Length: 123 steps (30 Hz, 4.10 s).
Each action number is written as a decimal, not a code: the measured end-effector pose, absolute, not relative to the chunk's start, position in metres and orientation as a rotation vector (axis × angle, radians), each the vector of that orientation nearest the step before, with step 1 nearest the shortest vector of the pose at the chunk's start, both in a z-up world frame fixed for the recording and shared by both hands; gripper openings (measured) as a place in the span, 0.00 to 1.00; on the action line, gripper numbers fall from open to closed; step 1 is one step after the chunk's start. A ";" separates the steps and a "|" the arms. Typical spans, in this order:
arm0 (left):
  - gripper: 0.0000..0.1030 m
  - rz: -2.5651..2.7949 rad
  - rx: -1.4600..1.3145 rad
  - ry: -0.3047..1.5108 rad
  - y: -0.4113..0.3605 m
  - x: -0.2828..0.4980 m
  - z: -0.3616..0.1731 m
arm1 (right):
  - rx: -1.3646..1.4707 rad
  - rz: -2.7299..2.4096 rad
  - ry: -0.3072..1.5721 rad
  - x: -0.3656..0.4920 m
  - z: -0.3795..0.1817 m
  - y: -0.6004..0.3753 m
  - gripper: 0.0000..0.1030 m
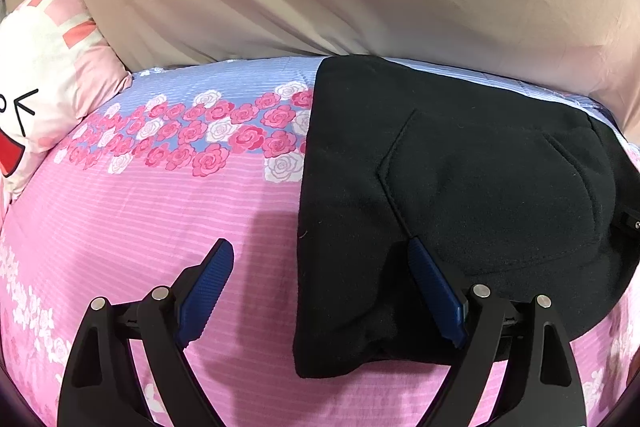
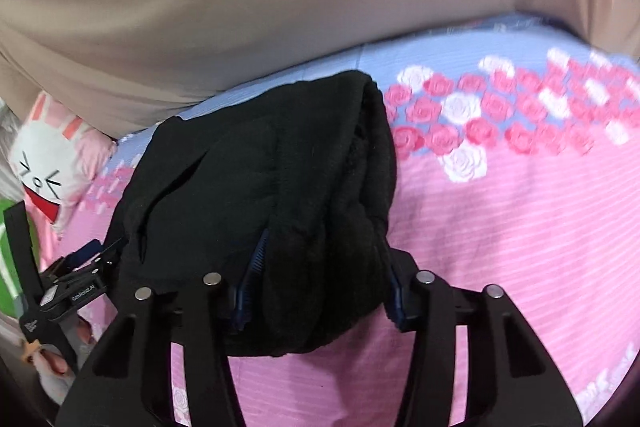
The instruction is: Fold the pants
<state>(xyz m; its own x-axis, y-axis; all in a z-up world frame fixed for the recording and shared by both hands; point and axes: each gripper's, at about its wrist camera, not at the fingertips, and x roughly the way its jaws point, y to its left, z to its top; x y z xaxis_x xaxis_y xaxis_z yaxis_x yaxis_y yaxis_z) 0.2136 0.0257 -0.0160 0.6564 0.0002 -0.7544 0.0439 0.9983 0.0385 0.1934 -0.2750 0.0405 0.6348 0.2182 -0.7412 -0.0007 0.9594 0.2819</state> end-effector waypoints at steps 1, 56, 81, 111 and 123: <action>0.84 -0.026 0.051 0.857 0.026 0.214 -0.017 | 0.212 0.093 0.876 0.194 0.041 -0.266 0.47; 0.75 -0.090 0.042 0.821 0.016 0.195 -0.005 | 0.228 0.070 0.846 0.210 0.045 -0.295 0.72; 0.84 -0.056 0.038 0.812 0.020 0.200 -0.011 | 0.134 0.051 0.852 0.213 0.049 -0.283 0.36; 0.80 -0.295 -0.359 0.959 0.063 0.227 -0.034 | 0.493 0.176 0.892 0.187 0.003 -0.300 0.68; 0.39 -0.187 -0.038 0.784 0.024 0.187 -0.004 | 0.318 0.033 0.786 0.144 0.035 -0.281 0.64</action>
<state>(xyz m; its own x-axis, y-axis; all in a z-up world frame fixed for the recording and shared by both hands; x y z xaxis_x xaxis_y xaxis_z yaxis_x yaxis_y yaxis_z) 0.1875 0.0241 -0.0043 0.6922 -0.1820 -0.6983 0.1535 0.9827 -0.1039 0.1439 -0.2814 0.0346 0.7085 0.1464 -0.6903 0.0887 0.9520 0.2930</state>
